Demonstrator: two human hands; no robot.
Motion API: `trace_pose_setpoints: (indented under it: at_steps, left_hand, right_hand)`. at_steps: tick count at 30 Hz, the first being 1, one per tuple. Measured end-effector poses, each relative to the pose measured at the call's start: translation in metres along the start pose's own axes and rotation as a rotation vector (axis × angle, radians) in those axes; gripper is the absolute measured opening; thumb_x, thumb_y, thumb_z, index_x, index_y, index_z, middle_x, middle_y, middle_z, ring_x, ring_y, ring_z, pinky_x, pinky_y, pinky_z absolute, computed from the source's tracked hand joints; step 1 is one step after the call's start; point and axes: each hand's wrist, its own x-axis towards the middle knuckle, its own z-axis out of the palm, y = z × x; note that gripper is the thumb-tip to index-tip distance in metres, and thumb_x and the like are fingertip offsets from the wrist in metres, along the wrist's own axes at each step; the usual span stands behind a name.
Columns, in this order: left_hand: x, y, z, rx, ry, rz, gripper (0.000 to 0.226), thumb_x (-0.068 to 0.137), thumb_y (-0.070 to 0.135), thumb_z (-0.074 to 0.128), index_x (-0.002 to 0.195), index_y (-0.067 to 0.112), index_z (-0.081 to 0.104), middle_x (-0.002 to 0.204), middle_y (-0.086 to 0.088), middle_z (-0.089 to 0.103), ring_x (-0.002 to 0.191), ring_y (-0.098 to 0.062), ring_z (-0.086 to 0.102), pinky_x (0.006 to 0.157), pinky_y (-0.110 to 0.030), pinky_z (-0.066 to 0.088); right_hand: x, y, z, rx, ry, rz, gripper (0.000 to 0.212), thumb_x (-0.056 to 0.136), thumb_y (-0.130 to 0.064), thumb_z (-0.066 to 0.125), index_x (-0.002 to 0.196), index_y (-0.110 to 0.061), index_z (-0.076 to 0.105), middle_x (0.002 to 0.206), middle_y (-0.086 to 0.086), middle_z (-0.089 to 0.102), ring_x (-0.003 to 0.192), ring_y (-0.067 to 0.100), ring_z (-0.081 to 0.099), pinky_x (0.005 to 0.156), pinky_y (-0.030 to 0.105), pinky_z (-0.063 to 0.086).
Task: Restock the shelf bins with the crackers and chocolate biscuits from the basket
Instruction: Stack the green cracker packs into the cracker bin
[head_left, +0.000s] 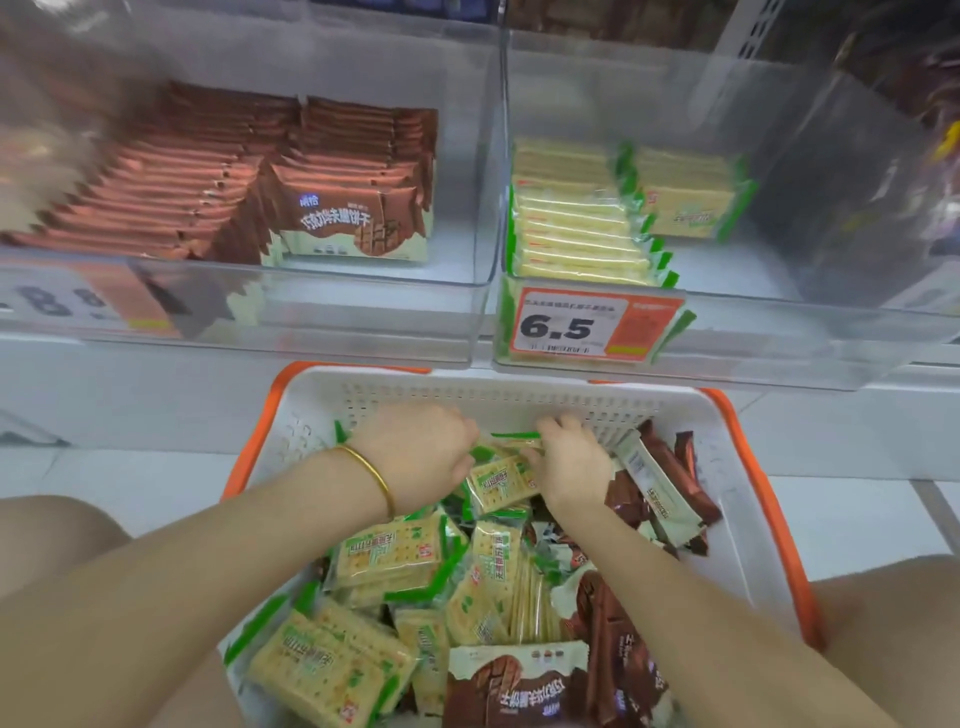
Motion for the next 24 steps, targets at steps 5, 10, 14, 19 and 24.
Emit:
trace_pose_setpoints:
  at_steps: [5,10,14,19,24]
  left_hand:
    - [0.006,-0.001,-0.008,-0.373,0.012,-0.178,0.029,0.098,0.036,0.04,0.111,0.016,0.056,0.109,-0.004,0.06,0.095,-0.018,0.056,0.086,-0.035,0.048]
    - [0.003,0.015,-0.023,-0.755,-0.08,-0.182,0.04,0.096,0.037,0.047,0.128,0.013,0.049,0.127,-0.004,0.057,0.112,-0.021,0.057,0.097,-0.035,0.046]
    - [-0.007,0.026,-0.03,-1.305,-0.199,-0.207,0.023,0.094,0.027,0.052,0.109,0.012,0.058,0.096,0.0,0.065,0.082,-0.008,0.065,0.073,-0.025,0.057]
    - [-0.024,0.045,-0.054,-1.537,-0.032,-0.175,0.013,0.086,0.015,0.06,0.096,0.007,0.058,0.081,-0.005,0.068,0.07,-0.014,0.065,0.058,-0.023,0.057]
    - [-0.029,0.062,-0.095,-1.419,0.24,-0.029,0.013,0.085,0.012,0.06,0.097,0.009,0.055,0.085,-0.001,0.071,0.073,-0.011,0.068,0.059,-0.023,0.055]
  right_hand:
    - [-0.034,0.024,-0.071,0.427,-0.083,-0.324,0.02,0.082,-0.009,0.07,0.101,-0.013,0.064,0.105,-0.006,0.052,0.09,0.011,0.057,0.077,0.025,0.051]
    - [-0.071,0.041,-0.146,0.844,-0.203,-0.389,0.04,0.075,0.013,0.064,0.088,-0.024,0.069,0.119,-0.013,0.055,0.107,0.001,0.056,0.08,0.017,0.051]
    - [-0.086,0.048,-0.169,1.127,-0.242,-0.39,0.028,0.071,0.005,0.063,0.087,-0.018,0.069,0.123,0.0,0.06,0.111,0.011,0.06,0.083,0.024,0.054]
    - [-0.095,0.06,-0.187,1.326,-0.164,-0.256,0.041,0.082,0.021,0.043,0.099,-0.007,0.068,0.111,0.006,0.069,0.098,0.016,0.067,0.067,0.022,0.054]
    - [-0.086,0.059,-0.22,1.31,-0.168,-0.114,0.02,0.089,-0.028,0.061,0.106,-0.02,0.064,0.101,0.003,0.069,0.084,0.016,0.069,0.063,0.024,0.054]
